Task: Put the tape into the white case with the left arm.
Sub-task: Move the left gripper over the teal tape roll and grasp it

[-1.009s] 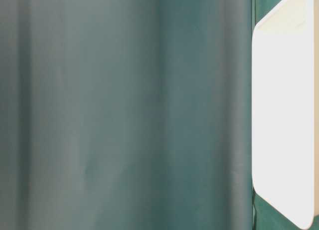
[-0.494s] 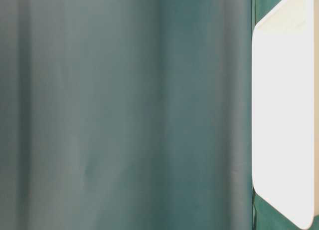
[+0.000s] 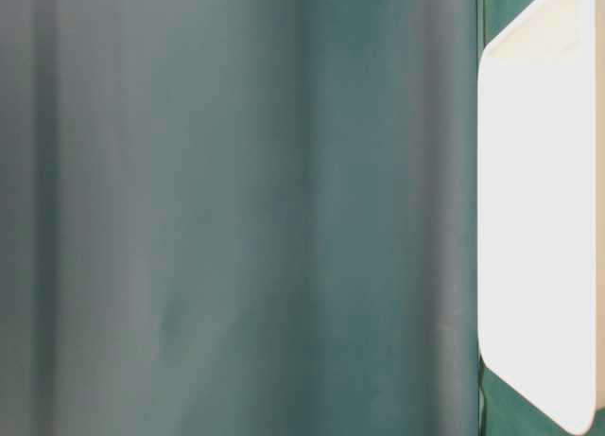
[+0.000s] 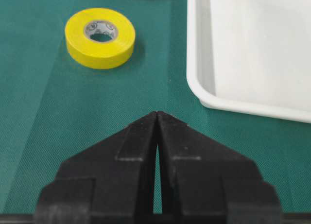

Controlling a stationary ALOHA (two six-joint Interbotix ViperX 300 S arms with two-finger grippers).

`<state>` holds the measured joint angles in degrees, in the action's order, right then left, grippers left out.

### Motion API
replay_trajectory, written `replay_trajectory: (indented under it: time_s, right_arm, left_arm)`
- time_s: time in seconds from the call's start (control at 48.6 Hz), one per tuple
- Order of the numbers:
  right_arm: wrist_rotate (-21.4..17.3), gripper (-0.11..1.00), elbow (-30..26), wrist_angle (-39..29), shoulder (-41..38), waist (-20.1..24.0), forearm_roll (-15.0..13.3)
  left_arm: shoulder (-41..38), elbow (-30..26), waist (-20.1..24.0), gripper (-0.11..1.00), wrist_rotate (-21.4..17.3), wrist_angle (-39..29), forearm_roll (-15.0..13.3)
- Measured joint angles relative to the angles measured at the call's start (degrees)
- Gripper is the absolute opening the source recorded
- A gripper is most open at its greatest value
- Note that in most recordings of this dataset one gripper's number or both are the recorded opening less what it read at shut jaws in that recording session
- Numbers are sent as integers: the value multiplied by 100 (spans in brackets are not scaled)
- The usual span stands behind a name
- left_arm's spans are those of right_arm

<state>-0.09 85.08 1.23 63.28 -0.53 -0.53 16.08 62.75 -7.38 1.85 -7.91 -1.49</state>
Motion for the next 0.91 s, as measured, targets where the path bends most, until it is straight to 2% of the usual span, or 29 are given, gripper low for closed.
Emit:
replay_trajectory:
  time_s: [0.659, 0.762, 0.906]
  right_arm:
    - [-9, -9, 0, 0, 0, -9, 0]
    - [0, -9, 9, 0, 0, -9, 0]
    - [-9, -9, 9, 0, 0, 0, 0]
  left_arm:
    - [-589, -35, 62, 97, 0, 308, 9]
    - [-633, -44, 62, 83, 0, 316, 9]
    - [-642, -44, 62, 41, -26, 316, 9]
